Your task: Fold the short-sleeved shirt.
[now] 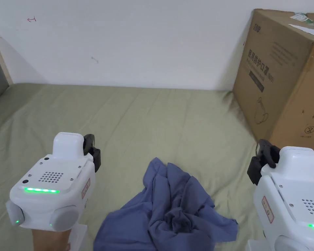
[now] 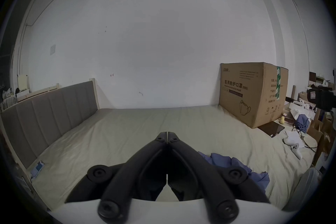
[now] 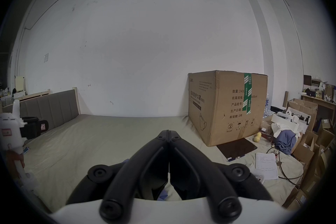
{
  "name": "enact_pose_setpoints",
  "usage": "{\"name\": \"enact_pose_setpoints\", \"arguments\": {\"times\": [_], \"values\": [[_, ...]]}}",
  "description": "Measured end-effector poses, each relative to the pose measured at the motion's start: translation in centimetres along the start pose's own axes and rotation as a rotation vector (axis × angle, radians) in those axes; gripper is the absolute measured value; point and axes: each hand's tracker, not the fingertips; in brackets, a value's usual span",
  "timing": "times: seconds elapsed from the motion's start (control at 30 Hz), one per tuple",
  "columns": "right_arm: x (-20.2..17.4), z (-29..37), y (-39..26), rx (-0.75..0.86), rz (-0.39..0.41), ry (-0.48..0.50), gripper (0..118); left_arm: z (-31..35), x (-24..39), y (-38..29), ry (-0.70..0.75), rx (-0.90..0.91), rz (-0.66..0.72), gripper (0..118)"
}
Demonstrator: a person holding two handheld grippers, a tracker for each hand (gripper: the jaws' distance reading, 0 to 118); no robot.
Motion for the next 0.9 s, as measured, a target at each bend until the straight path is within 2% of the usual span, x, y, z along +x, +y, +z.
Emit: {"name": "enact_pose_setpoints", "arguments": {"times": [0.17,0.23,0.33,0.57,0.6,0.63,0.67,0.7,0.73,0.83,0.9], "values": [[0.1,0.0,-0.2,-0.006,0.004,0.002,0,0.0,0.5,-0.3,-0.008,-0.042,-0.013,0],[0.2,0.0,-0.4,-0.012,0.005,0.002,0,-0.9,0.5,-0.9,-0.023,-0.163,-0.017,0],[0.4,-0.1,-0.9,-0.024,-0.002,0.005,0,-2.3,0.4,-3.2,-0.071,-0.403,0.058,0],[0.5,-0.3,-2.3,-0.064,-0.015,0.005,0,-2.4,1.1,-12.2,-0.082,-0.699,0.153,1],[0.6,-0.4,-2.6,-0.073,-0.017,0.006,0,-2.4,1.2,-13.2,-0.082,-0.751,0.142,15],[0.6,-0.5,-2.8,-0.082,-0.016,0.006,0,-2.3,1.3,-14.3,-0.071,-0.784,0.138,58],[0.6,-0.5,-3.0,-0.089,-0.015,0.008,0,-2.2,1.5,-14.9,-0.066,-0.817,0.130,91],[0.7,-0.6,-3.2,-0.096,-0.012,0.010,0,-2.2,1.6,-15.7,-0.058,-0.858,0.133,108],[0.7,-0.6,-3.4,-0.103,-0.009,0.009,0,-2.1,1.7,-16.4,-0.032,-0.876,0.137,111],[0.9,-0.7,-3.9,-0.117,-0.006,0.008,0,-1.9,1.8,-17.4,-0.021,-0.865,0.149,110],[1.1,-0.8,-4.2,-0.127,-0.009,0.007,0,-2.3,1.9,-18.0,-0.016,-0.881,0.166,101]]}}
